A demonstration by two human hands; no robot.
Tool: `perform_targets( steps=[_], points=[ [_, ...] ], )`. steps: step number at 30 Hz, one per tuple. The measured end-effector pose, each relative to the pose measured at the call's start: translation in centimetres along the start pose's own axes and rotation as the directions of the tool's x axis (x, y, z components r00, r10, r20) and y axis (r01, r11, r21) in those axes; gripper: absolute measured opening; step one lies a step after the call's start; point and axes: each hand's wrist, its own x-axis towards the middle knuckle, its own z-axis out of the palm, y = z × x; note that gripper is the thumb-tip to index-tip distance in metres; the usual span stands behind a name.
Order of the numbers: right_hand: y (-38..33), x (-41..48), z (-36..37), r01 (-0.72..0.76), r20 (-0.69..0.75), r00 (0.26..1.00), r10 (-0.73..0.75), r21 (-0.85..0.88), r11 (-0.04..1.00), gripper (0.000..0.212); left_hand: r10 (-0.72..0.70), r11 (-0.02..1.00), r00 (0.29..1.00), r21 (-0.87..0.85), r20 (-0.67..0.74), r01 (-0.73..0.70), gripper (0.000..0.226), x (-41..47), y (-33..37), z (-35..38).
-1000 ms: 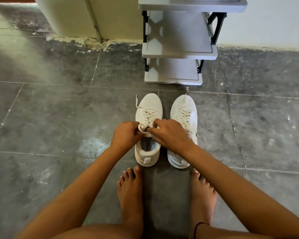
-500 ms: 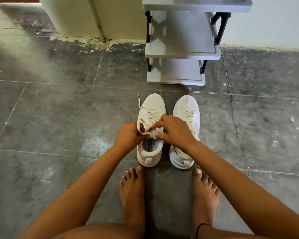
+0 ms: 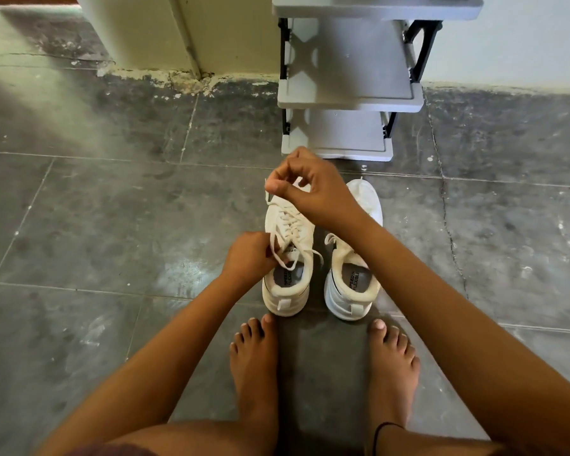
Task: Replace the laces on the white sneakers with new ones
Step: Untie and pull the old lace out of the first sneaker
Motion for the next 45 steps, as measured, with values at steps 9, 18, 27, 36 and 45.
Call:
perform_targets(
  steps=[9, 18, 27, 36, 45],
  points=[
    [6.9, -6.5, 2.2, 0.154, 0.334, 0.926, 0.174, -0.757, 0.635, 0.029, 0.048, 0.997, 0.992, -0.055, -0.116, -0.055, 0.029, -0.1, -0.3, -0.1],
    [4.0, -4.0, 2.4, -0.298, 0.171, 0.949, 0.263, 0.226, 0.927, 0.002, 0.038, 0.999, 0.999, 0.017, -0.039, -0.037, 0.026, -0.2, 0.7, -0.1],
    [7.0, -6.6, 1.7, 0.187, 0.314, 0.948, 0.05, -0.676, 0.712, 0.023, 0.005, 0.997, 0.999, -0.079, -0.042, -0.008, 0.013, -0.3, 0.2, -0.5],
    [7.0, -4.9, 2.5, -0.232, 0.219, 0.939, 0.264, -0.158, 0.96, 0.009, 0.044, 0.998, 0.998, 0.056, -0.05, -0.041, 0.014, -0.2, 1.1, -0.3],
    [7.2, -5.2, 1.3, -0.172, 0.186, 0.95, 0.25, -0.357, 0.918, 0.024, 0.035, 0.997, 0.995, 0.064, -0.093, -0.029, 0.016, -0.2, 1.4, -0.1]
  ],
)
